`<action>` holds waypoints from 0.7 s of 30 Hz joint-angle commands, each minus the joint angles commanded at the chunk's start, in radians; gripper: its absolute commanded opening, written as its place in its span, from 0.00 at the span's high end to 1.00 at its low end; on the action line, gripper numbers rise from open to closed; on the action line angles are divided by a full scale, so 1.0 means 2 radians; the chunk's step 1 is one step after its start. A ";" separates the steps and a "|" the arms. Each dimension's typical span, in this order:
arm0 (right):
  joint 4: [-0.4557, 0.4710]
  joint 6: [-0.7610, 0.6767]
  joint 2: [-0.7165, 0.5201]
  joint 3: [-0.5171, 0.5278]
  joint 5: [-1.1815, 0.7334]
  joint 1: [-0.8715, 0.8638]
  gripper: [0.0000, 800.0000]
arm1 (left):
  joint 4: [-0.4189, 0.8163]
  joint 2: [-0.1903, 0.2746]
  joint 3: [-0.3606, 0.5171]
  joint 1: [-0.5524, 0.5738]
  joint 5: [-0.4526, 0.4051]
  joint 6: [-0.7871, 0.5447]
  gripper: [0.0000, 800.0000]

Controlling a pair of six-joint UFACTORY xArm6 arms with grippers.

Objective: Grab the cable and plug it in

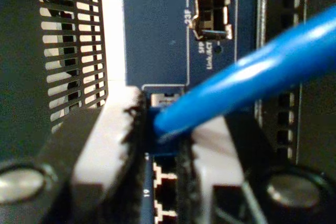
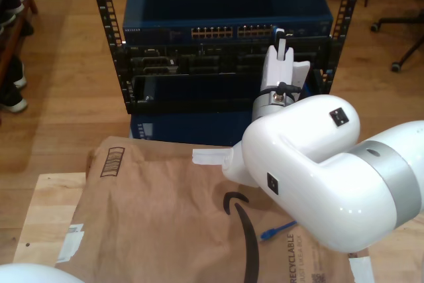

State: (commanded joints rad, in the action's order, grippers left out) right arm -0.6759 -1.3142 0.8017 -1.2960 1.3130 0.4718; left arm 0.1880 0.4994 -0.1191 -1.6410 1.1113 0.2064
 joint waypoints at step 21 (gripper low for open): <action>0.004 0.000 0.002 -0.021 -0.021 -0.002 0.99 | 0.000 0.000 0.000 0.001 0.000 0.000 0.00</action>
State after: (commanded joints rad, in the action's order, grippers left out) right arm -0.6682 -1.3142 0.8063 -1.3374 1.2701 0.4687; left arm 0.1880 0.4994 -0.1191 -1.6395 1.1113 0.2064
